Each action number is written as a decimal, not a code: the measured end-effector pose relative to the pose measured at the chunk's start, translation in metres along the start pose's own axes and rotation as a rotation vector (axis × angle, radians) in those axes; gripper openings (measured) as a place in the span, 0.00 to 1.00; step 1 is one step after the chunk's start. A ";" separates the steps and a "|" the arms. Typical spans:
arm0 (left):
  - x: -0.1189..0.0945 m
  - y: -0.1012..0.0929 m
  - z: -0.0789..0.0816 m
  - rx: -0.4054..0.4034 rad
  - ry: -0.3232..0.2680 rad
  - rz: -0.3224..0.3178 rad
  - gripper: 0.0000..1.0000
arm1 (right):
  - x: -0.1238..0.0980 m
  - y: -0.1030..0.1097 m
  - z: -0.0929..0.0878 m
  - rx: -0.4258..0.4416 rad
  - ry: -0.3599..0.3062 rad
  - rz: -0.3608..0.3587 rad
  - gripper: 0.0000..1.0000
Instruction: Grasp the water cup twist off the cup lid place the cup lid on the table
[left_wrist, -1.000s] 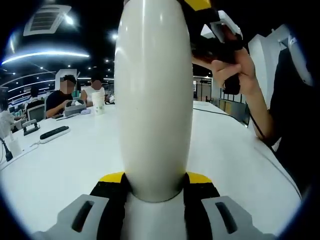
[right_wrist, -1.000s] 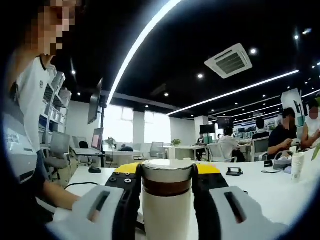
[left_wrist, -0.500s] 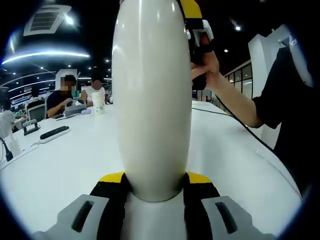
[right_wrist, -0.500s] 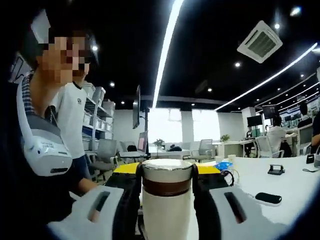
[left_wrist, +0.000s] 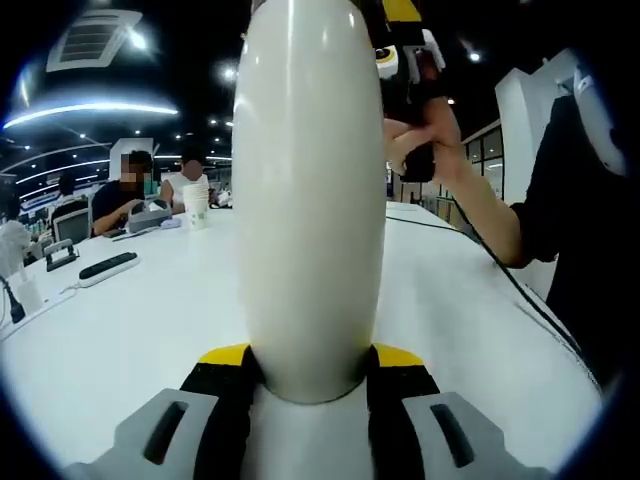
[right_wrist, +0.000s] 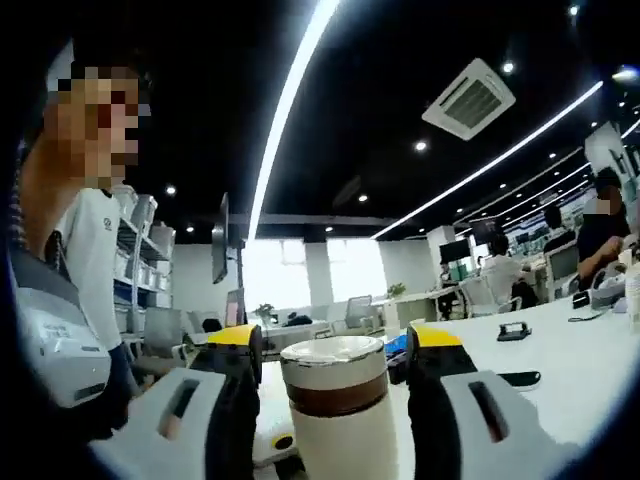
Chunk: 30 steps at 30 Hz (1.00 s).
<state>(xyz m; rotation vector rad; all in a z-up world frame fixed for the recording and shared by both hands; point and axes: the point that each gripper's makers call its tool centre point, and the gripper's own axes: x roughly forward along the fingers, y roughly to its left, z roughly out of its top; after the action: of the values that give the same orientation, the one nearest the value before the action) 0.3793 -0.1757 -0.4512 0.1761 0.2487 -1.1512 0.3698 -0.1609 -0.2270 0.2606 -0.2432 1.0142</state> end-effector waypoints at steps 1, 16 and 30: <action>0.000 0.000 0.000 0.000 0.000 0.000 0.46 | 0.001 0.002 -0.004 -0.045 0.023 -0.025 0.59; 0.000 0.000 0.001 0.001 0.001 0.005 0.46 | 0.012 -0.010 -0.019 -0.138 0.108 0.002 0.47; -0.001 0.000 0.000 0.000 0.000 0.005 0.46 | 0.012 0.000 -0.020 0.045 0.136 0.533 0.47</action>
<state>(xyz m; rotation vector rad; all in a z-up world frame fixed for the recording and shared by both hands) 0.3792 -0.1743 -0.4509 0.1766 0.2487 -1.1465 0.3773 -0.1450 -0.2423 0.1679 -0.1678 1.5605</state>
